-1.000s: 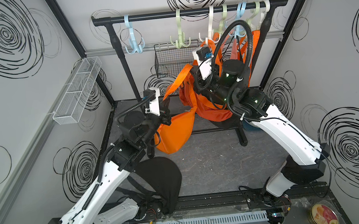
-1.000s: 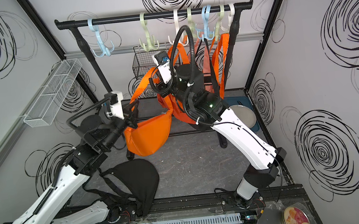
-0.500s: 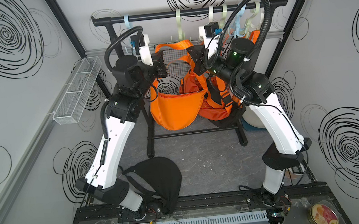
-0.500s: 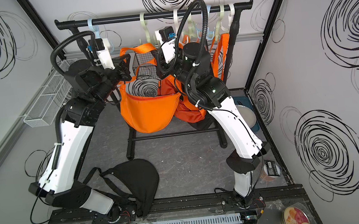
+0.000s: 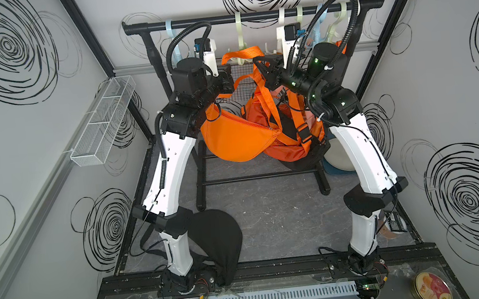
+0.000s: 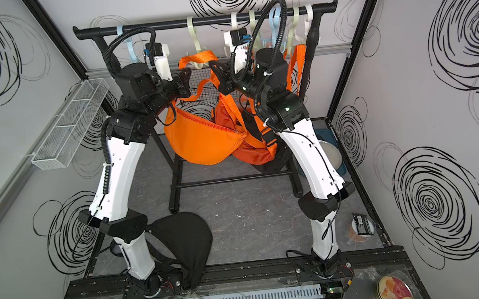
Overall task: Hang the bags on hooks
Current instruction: Hang the bag on the hook.
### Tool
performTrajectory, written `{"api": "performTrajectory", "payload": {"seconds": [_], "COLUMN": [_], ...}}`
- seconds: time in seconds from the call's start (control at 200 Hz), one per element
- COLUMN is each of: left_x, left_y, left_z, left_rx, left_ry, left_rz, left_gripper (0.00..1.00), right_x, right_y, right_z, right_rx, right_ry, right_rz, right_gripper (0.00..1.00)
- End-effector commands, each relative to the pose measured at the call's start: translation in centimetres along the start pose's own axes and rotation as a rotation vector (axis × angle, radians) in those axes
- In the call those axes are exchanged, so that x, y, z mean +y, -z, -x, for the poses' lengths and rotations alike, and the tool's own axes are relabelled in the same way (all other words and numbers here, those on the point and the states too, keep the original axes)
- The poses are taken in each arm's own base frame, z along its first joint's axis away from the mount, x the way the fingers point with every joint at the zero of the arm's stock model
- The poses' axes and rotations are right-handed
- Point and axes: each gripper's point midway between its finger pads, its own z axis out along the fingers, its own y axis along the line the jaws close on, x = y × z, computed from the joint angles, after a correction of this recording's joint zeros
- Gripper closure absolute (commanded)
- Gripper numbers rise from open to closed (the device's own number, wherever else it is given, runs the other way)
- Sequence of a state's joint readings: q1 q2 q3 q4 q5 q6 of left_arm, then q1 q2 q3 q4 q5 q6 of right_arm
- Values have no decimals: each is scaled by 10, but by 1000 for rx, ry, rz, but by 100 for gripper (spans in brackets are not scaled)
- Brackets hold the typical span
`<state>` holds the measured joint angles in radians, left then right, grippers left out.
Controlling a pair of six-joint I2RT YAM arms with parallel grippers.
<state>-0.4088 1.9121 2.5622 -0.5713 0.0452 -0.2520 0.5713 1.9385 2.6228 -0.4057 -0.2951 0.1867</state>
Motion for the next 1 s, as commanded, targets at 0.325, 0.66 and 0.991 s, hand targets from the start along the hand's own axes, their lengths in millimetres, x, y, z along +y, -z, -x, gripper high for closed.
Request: {"api": "performTrajectory", "payload": {"seconds": [0.325,0.66,0.991], "left_x": [-9,6,-7], "left_y": [12,-20,-22], "left_z": [55,11,-26], "left_rx": [-210,-93,1], "left_ry": [55,58,11], "left_rz": [-25,25,29], "left_gripper": [100,100,100], "right_x": [-6,-39,-45], "right_y": [8,1,11], "right_z": [39,21,-2], "right_rx": [-133,-92,-51], "right_ry": [-42,-133,-149], "right_rz": [63,72,-4], "right_gripper": [100,100,100]}}
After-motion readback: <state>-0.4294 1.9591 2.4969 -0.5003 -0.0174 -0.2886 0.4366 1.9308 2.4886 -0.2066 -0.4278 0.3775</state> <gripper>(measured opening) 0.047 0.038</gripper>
